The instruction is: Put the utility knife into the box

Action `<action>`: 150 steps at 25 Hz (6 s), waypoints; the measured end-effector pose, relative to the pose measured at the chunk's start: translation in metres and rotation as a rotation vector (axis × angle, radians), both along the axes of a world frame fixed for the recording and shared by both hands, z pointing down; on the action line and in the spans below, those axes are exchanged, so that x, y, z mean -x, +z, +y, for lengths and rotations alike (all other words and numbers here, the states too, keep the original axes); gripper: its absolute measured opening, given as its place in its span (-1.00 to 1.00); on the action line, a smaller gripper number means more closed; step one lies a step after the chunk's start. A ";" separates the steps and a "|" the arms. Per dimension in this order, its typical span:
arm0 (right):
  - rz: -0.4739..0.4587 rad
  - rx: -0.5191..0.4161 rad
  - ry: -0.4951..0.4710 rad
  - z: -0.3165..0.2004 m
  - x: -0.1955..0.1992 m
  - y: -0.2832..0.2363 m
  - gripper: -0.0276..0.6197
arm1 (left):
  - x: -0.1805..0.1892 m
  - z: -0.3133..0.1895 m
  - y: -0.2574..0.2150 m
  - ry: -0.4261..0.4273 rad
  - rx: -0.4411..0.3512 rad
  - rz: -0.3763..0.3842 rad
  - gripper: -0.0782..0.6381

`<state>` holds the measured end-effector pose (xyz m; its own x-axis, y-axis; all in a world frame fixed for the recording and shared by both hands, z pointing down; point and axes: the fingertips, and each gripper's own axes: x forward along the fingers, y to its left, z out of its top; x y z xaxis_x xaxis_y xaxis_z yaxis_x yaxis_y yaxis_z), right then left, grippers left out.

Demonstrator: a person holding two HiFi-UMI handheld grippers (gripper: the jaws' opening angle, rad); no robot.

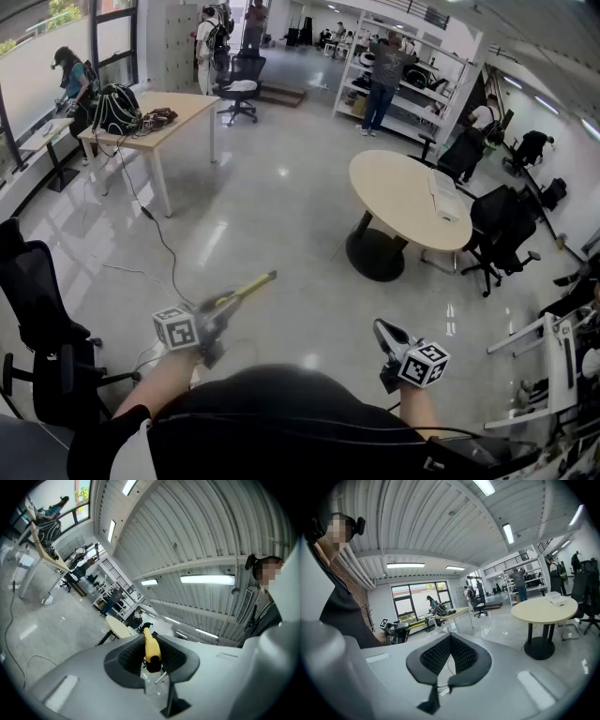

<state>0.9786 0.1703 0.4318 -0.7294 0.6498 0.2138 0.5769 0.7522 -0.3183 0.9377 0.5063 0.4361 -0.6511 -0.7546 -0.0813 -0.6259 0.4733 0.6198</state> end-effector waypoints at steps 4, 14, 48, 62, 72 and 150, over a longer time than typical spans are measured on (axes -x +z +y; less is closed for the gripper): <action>-0.005 0.008 0.008 0.004 0.004 -0.003 -0.88 | 0.004 0.000 -0.014 0.020 0.004 -0.019 -0.59; -0.004 -0.008 0.002 0.041 0.028 -0.008 -0.88 | 0.028 0.032 -0.018 0.029 -0.018 -0.013 -0.59; 0.027 0.067 -0.110 0.151 0.263 0.012 -0.87 | 0.188 0.152 -0.016 -0.103 0.011 0.013 -0.59; -0.015 0.074 -0.272 0.074 0.449 0.004 -0.87 | 0.331 0.042 -0.026 -0.199 0.012 0.000 -0.59; 0.023 0.047 -0.213 0.081 0.550 0.033 -0.87 | 0.453 0.056 0.000 -0.139 -0.019 0.042 -0.59; 0.060 0.044 1.578 -0.343 1.014 0.036 -0.87 | 1.269 -0.714 0.039 1.715 -0.021 0.174 -0.59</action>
<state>-0.0350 -0.1723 0.4681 -0.6420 -0.7181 0.2686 -0.7599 0.5492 -0.3478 -0.3313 -0.2076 0.4755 0.8309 -0.5431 -0.1207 -0.2986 -0.6184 0.7269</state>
